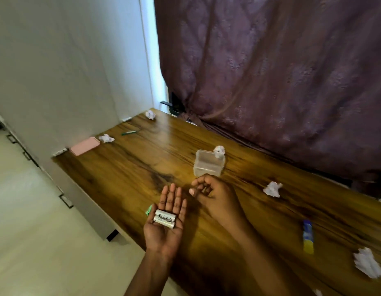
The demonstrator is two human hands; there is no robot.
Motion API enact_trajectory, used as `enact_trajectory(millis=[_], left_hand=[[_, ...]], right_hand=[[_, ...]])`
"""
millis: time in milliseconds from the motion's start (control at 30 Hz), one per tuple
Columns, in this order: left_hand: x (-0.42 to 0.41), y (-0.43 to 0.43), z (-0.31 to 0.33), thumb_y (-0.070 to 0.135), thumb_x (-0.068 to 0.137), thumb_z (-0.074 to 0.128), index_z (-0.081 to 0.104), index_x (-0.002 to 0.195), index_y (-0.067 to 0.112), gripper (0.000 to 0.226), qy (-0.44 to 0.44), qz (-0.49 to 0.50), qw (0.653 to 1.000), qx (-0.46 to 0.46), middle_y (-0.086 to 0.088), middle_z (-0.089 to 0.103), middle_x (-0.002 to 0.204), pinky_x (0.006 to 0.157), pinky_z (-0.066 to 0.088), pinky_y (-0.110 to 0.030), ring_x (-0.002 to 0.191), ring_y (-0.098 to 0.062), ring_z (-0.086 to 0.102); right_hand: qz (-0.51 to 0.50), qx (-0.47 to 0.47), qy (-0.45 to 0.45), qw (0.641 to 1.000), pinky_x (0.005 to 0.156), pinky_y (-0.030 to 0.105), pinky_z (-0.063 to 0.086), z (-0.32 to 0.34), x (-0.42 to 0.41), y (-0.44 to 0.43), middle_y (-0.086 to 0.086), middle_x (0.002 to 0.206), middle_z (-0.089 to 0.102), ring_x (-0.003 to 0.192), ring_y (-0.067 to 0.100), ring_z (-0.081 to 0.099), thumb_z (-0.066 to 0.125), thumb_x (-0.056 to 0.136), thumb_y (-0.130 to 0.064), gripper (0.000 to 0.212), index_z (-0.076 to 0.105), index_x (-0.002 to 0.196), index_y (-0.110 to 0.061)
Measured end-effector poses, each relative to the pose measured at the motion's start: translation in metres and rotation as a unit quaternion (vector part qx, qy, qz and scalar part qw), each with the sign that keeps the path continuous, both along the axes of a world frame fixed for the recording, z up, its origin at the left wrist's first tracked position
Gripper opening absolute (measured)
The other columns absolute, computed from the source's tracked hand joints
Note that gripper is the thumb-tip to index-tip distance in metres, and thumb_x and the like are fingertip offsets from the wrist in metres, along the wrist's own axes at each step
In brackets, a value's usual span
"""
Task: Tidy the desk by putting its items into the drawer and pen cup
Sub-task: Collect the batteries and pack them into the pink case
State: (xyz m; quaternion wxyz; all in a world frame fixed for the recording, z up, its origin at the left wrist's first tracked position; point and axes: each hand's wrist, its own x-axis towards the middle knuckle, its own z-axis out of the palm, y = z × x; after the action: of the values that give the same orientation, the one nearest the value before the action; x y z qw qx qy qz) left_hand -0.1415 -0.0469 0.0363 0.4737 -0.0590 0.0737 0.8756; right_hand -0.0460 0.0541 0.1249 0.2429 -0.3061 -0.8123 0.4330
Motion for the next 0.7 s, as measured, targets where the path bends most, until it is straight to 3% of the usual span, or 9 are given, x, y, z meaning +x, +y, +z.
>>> enact_trajectory(millis=[167, 233, 300, 367, 433, 467, 533, 600, 700], left_hand=[[-0.101, -0.028, 0.004, 0.03, 0.092, 0.032, 0.064, 0.121, 0.006, 0.049, 0.021, 0.039, 0.999, -0.026, -0.012, 0.055, 0.135, 0.093, 0.049, -0.048, 0.122, -0.03, 0.055], [-0.146, -0.045, 0.01, 0.025, 0.086, 0.048, 0.064, 0.121, 0.006, 0.043, 0.043, 0.063, 0.997, -0.026, -0.012, 0.055, 0.135, 0.094, 0.049, -0.048, 0.122, -0.03, 0.054], [-0.193, -0.06, 0.007, 0.017, 0.079, 0.067, 0.059, 0.126, 0.007, 0.05, 0.062, 0.088, 0.994, -0.032, -0.012, 0.05, 0.14, 0.099, 0.046, -0.049, 0.127, -0.031, 0.05], [-0.23, -0.074, 0.005, 0.018, 0.088, 0.054, 0.039, 0.14, 0.011, 0.055, 0.115, 0.091, 0.987, -0.07, -0.008, 0.031, 0.151, 0.114, 0.027, -0.047, 0.14, -0.027, 0.03], [-0.271, -0.084, -0.01, 0.025, 0.098, 0.033, 0.021, 0.145, 0.015, 0.05, 0.097, 0.076, 0.991, -0.047, -0.004, 0.012, 0.155, 0.12, 0.008, -0.041, 0.145, -0.02, 0.011], [-0.29, -0.081, -0.005, 0.024, 0.096, 0.037, 0.031, 0.144, 0.014, 0.049, 0.093, 0.078, 0.991, -0.054, -0.005, 0.019, 0.154, 0.118, 0.017, -0.043, 0.143, -0.022, 0.019], [-0.311, -0.077, 0.002, 0.022, 0.086, 0.052, 0.059, 0.127, 0.008, 0.043, 0.018, 0.067, 0.995, -0.076, -0.01, 0.048, 0.142, 0.1, 0.043, -0.048, 0.128, -0.028, 0.048], [-0.33, -0.072, 0.003, 0.025, 0.084, 0.052, 0.063, 0.121, 0.007, 0.043, 0.004, 0.078, 0.996, -0.051, -0.012, 0.056, 0.135, 0.091, 0.049, -0.049, 0.119, -0.03, 0.057], [-0.354, -0.059, 0.004, 0.019, 0.061, 0.077, 0.066, 0.118, 0.007, 0.06, 0.025, 0.073, 0.992, -0.103, -0.012, 0.058, 0.132, 0.088, 0.052, -0.046, 0.117, -0.029, 0.058]], right_hand=[[0.034, -0.006, 0.013, 0.999, 0.064, 0.016, 0.045, 0.0, -0.112, -0.008, -0.015, 0.07, 0.059, 0.063, -0.003, 0.052, 0.07, 0.083, -0.02, 0.006, 0.066, 0.087, -0.021], [0.042, -0.008, 0.014, 0.999, 0.065, 0.019, 0.046, -0.002, -0.164, -0.012, -0.015, 0.068, 0.059, 0.063, -0.004, 0.052, 0.069, 0.083, -0.019, 0.008, 0.065, 0.083, -0.026], [0.047, -0.001, 0.006, 0.999, 0.067, 0.022, 0.047, -0.006, -0.22, -0.015, -0.014, 0.068, 0.059, 0.064, -0.002, 0.054, 0.068, 0.083, -0.019, 0.009, 0.064, 0.081, -0.027], [0.036, 0.004, -0.024, 0.999, 0.07, 0.024, 0.048, -0.015, -0.269, -0.01, -0.012, 0.074, 0.062, 0.071, 0.005, 0.059, 0.066, 0.084, -0.022, 0.007, 0.064, 0.08, -0.026], [0.024, 0.003, -0.057, 0.998, 0.074, 0.025, 0.048, -0.027, -0.321, 0.0, -0.009, 0.082, 0.064, 0.083, 0.013, 0.063, 0.064, 0.085, -0.02, 0.009, 0.062, 0.079, -0.026], [0.018, -0.002, -0.075, 0.997, 0.076, 0.026, 0.048, -0.034, -0.346, 0.007, -0.006, 0.086, 0.066, 0.089, 0.016, 0.064, 0.063, 0.085, -0.018, 0.009, 0.062, 0.08, -0.026], [0.004, -0.001, -0.113, 0.994, 0.082, 0.027, 0.047, -0.048, -0.388, 0.023, 0.002, 0.101, 0.069, 0.098, 0.022, 0.063, 0.061, 0.085, -0.017, 0.009, 0.066, 0.091, -0.021], [-0.001, 0.003, -0.139, 0.99, 0.086, 0.029, 0.048, -0.058, -0.428, 0.041, 0.008, 0.111, 0.067, 0.103, 0.025, 0.061, 0.061, 0.084, -0.015, 0.02, 0.065, 0.103, -0.013], [-0.007, 0.034, -0.162, 0.986, 0.091, 0.032, 0.046, -0.066, -0.477, 0.071, 0.014, 0.122, 0.06, 0.11, 0.029, 0.057, 0.065, 0.082, -0.017, 0.037, 0.058, 0.117, -0.006]])
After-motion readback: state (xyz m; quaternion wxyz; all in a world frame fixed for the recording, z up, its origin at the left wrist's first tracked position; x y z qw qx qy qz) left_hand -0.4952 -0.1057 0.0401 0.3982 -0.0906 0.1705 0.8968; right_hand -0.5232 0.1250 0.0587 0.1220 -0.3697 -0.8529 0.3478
